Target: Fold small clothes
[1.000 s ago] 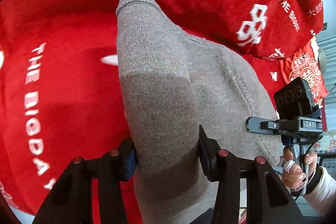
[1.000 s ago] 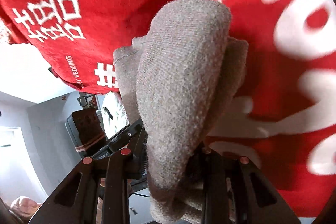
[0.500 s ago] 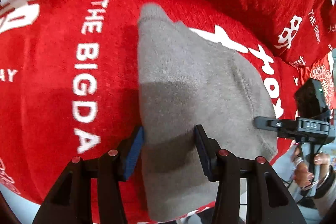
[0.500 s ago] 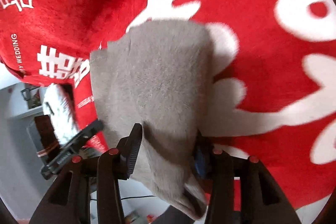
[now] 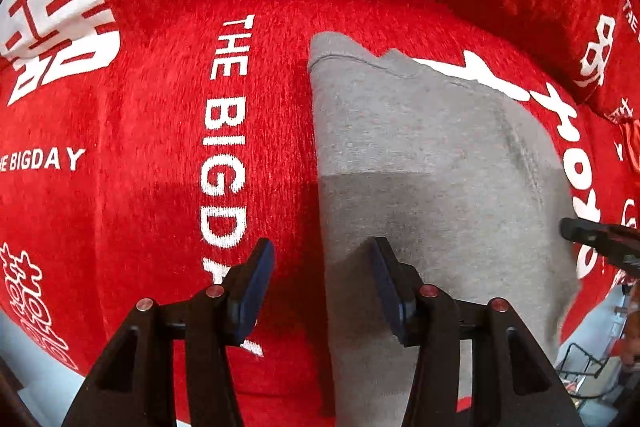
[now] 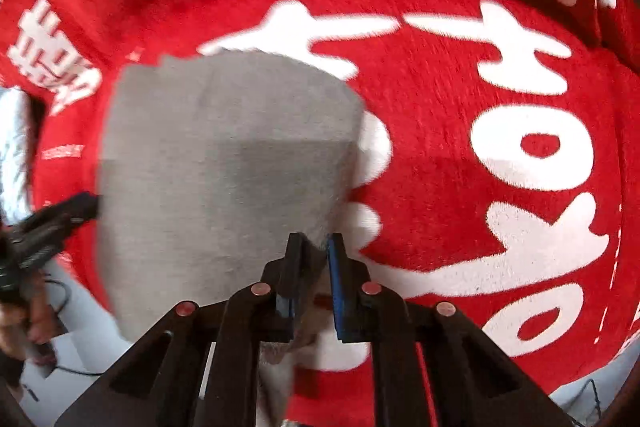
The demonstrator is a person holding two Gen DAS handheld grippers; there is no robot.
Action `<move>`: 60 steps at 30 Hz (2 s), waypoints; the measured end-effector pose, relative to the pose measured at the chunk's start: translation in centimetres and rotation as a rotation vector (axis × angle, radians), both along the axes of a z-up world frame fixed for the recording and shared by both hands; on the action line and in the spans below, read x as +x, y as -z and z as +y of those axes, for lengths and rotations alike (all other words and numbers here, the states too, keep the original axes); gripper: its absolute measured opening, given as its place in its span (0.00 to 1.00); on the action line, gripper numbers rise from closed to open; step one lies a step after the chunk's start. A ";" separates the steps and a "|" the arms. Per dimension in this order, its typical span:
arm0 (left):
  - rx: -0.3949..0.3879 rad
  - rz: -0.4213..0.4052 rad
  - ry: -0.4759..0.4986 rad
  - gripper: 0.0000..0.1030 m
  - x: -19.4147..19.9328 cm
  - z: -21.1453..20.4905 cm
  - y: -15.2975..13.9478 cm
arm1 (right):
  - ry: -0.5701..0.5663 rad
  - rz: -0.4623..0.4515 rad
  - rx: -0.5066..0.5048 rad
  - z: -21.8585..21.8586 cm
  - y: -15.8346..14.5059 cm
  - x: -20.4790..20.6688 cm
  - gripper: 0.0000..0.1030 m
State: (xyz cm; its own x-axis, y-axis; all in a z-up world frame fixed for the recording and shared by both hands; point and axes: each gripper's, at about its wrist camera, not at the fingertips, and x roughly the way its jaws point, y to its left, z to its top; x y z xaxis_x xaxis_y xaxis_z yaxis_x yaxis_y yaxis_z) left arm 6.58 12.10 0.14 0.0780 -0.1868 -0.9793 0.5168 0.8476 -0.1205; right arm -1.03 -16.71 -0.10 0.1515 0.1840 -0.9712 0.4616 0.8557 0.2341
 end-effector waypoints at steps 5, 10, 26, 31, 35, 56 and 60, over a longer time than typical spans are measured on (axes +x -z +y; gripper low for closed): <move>0.022 -0.006 0.015 0.51 -0.4 -0.4 -0.3 | 0.113 0.021 0.036 -1.7 -0.2 -1.3 0.16; 0.015 0.015 -0.005 0.51 -0.8 0.1 -0.6 | 0.205 0.030 0.107 -2.5 -1.6 -3.7 0.16; 0.033 0.008 -0.017 0.51 -1.9 0.1 -1.7 | 0.121 0.001 0.106 4.0 -3.1 -4.3 0.17; 0.044 0.024 -0.029 0.51 -2.1 0.2 -1.7 | 0.121 0.031 0.081 3.8 -1.7 -4.5 0.17; 0.087 0.006 -0.030 0.51 -2.4 0.3 -1.9 | 0.095 0.038 0.047 3.8 -1.9 -4.7 0.20; 0.135 0.047 0.019 0.87 -6.9 1.8 -2.0 | 0.119 0.012 0.122 5.4 -3.1 -8.8 0.22; 0.199 0.077 0.050 0.87 -8.6 2.8 0.6 | 0.076 -0.012 0.173 6.9 -2.9 -9.0 0.22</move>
State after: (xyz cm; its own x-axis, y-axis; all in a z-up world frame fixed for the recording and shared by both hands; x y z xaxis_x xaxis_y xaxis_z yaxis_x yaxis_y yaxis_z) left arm -2.07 14.89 -0.46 -0.0033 0.0089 -1.0000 0.5547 0.8320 0.0056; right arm -10.07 -9.77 2.76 0.1831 0.3354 -0.9241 0.5191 0.7653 0.3806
